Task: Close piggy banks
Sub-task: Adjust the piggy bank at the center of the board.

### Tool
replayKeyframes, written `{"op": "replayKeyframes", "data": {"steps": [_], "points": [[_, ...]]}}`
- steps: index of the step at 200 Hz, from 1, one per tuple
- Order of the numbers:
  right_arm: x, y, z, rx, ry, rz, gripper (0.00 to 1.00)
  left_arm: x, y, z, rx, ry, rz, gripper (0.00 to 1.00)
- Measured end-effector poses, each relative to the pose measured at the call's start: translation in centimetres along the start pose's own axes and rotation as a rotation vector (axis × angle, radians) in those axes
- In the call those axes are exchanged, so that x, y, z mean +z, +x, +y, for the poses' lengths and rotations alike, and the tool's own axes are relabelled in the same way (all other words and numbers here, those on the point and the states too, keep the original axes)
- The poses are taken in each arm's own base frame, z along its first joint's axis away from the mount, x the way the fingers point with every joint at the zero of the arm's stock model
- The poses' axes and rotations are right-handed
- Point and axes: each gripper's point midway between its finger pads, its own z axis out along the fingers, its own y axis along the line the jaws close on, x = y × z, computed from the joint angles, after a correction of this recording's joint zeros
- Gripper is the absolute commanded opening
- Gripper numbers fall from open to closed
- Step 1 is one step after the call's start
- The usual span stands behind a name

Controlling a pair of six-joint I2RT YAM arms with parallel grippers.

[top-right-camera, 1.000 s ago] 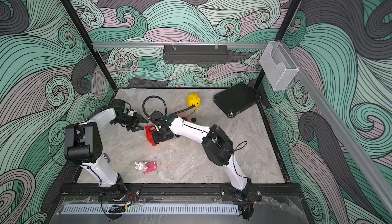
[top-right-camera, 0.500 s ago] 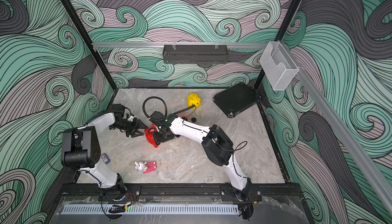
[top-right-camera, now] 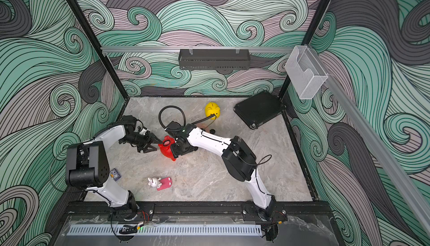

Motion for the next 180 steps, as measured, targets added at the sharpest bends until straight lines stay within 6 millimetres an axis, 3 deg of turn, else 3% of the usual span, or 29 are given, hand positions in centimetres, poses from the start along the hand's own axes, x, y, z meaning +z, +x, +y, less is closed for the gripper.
{"op": "replayKeyframes", "data": {"steps": [62, 109, 134, 157, 180], "points": [[-0.1, -0.1, -1.3, 0.013, 0.043, -0.001, 0.63, -0.4, 1.9, 0.5, -0.009, -0.010, 0.008, 0.50], [-0.1, -0.2, -1.6, 0.025, 0.055, -0.005, 0.62, -1.9, 2.5, -0.5, 0.009, 0.000, -0.025, 0.50], [-0.2, -0.2, -1.5, 0.049, 0.049, -0.004, 0.62, -3.6, 0.5, -2.4, 0.039, 0.003, -0.095, 0.50], [-0.3, 0.2, -1.1, 0.067, 0.034, 0.004, 0.62, -5.2, -3.0, -5.0, 0.088, 0.020, -0.183, 0.50], [-0.5, 0.6, -0.7, 0.080, 0.023, 0.010, 0.61, -5.1, -6.3, -6.1, 0.104, 0.020, -0.211, 0.50]]}}
